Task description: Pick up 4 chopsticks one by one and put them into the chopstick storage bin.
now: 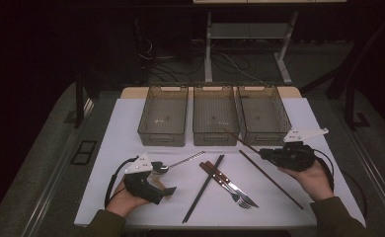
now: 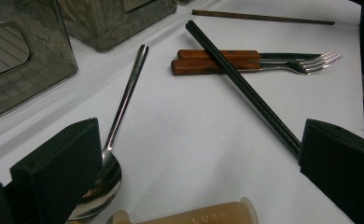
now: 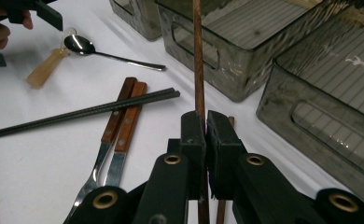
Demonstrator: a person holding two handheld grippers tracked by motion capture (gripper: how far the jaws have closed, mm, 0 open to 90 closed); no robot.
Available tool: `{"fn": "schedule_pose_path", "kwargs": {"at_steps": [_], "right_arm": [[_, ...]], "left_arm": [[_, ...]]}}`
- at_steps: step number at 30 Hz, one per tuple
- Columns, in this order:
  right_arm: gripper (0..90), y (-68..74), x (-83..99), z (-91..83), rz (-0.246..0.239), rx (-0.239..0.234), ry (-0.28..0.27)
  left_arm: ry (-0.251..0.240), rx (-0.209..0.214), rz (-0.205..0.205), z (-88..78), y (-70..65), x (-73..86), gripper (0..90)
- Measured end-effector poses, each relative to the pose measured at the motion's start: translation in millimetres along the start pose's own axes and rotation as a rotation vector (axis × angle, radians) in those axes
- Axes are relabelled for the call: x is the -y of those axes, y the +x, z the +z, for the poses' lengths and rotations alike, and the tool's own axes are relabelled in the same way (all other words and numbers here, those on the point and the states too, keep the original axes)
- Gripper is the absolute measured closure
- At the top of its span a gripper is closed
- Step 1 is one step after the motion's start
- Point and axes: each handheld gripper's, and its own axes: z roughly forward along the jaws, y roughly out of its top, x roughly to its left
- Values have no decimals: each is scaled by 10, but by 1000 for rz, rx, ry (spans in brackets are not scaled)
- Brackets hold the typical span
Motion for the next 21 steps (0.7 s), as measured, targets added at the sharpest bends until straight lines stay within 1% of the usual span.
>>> {"fn": "schedule_pose_path", "kwargs": {"at_steps": [2, 4, 13, 21], "right_arm": [[860, -4, -31, 25, 0, -6, -3], [860, -3, -62, 52, -1, -1, -3], [860, 8, -168, 169, 11, -10, -8], [860, 27, -276, 265, 6, -18, -14]], "left_arm": [[-7, -1, -2, 7, 1, 2, 0], [-7, 1, -3, 10, -4, 3, 0], [0, 0, 1, 16, -8, 0, 0], [0, 3, 0, 18, -7, 2, 0]]}}
